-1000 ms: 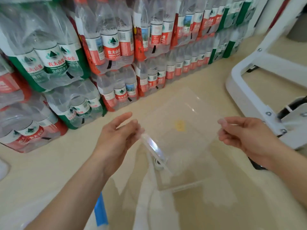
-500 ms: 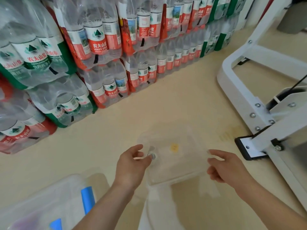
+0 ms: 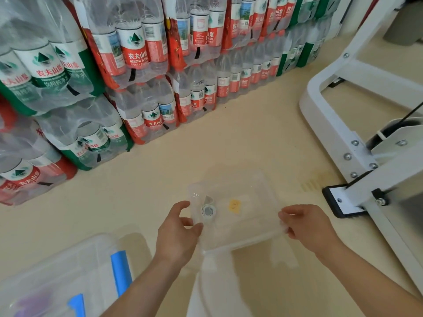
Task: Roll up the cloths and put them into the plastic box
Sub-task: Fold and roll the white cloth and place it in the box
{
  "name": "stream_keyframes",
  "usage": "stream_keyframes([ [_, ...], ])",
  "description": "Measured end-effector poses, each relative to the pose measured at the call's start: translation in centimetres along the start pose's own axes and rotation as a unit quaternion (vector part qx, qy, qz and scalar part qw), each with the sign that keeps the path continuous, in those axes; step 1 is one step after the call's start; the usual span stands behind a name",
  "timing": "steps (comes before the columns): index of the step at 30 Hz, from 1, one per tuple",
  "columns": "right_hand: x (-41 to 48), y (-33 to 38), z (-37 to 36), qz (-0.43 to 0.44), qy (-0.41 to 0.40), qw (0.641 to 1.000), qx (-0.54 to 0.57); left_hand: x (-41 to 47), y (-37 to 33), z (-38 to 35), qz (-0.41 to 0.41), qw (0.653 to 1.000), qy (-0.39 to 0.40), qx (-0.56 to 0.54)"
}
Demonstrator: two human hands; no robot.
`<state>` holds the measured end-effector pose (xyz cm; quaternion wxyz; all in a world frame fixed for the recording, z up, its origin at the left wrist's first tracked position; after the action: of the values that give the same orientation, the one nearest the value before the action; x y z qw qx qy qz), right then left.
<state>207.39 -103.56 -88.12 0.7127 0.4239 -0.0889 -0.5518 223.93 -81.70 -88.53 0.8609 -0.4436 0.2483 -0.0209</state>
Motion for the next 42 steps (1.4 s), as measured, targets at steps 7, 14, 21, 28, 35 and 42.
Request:
stream_keyframes([
  [7,0.6,-0.2,-0.2,-0.048,0.012,0.998,0.025,0.7,0.4,-0.3,0.066,0.996,0.010,-0.063],
  [14,-0.3,-1.0,0.1,-0.140,0.117,0.983,0.029,1.3,0.3,0.3,0.104,0.991,0.069,-0.045],
  [21,0.3,0.5,0.7,-0.135,0.136,0.982,0.002,3.2,-0.2,1.6,0.102,0.984,0.144,0.019],
  [28,4.4,4.5,-2.0,-0.049,0.038,0.997,0.052,6.8,-2.2,0.4,0.054,0.996,0.057,-0.052],
  [35,5.3,3.7,-3.0,-0.138,0.036,0.979,0.142,7.8,-2.0,0.3,0.082,0.994,-0.013,-0.064],
  [42,5.0,4.1,-2.9,-0.136,0.024,0.982,0.131,7.4,-2.2,0.1,0.055,0.998,-0.002,-0.044],
])
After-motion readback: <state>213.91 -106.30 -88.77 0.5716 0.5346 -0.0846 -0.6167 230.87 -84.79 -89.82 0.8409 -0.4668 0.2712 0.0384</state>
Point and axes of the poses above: each hand's wrist, its own x-axis towards the middle knuckle, its own z-axis out of the back of the hand, y = z × x, the point moved 4 cm from there along x, towards the middle knuckle, and after that the axes turned 8 degrees about -y, right-handed, at the moved point
